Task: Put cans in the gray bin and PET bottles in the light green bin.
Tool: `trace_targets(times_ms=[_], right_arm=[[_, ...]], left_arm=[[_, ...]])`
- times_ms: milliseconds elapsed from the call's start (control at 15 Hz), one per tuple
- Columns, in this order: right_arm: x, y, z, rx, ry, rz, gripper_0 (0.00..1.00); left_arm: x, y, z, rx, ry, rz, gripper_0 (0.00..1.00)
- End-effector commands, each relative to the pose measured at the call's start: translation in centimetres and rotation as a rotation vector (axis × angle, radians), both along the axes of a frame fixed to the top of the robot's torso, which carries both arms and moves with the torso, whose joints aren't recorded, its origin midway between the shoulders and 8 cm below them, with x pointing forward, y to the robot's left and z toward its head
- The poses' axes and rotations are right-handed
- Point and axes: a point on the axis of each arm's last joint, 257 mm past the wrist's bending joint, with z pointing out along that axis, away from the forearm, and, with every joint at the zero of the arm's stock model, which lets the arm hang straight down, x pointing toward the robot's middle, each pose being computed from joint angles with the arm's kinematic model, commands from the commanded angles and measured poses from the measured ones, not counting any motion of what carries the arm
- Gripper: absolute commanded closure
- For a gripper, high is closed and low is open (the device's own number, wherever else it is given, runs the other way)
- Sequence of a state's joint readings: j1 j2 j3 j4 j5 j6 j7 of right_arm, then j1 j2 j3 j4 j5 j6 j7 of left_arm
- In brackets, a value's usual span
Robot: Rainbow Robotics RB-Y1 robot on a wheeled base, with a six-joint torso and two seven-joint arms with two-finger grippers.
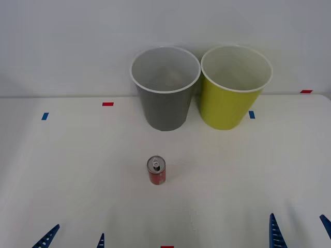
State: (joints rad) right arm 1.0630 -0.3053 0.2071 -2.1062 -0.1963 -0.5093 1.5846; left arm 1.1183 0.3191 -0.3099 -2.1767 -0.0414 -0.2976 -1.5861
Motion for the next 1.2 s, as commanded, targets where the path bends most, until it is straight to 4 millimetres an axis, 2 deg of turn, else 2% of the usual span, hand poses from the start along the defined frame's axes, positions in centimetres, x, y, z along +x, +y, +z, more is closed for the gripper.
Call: trace_targets(times_ms=[67, 1200], right_arm=[[0.00, 0.00, 0.00, 0.000, 0.000, 0.000, 0.00], [0.00, 0.00, 0.00, 0.000, 0.000, 0.000, 0.00]], left_arm=[[0.00, 0.00, 0.00, 0.000, 0.000, 0.000, 0.00], [0.00, 0.00, 0.00, 0.000, 0.000, 0.000, 0.00]])
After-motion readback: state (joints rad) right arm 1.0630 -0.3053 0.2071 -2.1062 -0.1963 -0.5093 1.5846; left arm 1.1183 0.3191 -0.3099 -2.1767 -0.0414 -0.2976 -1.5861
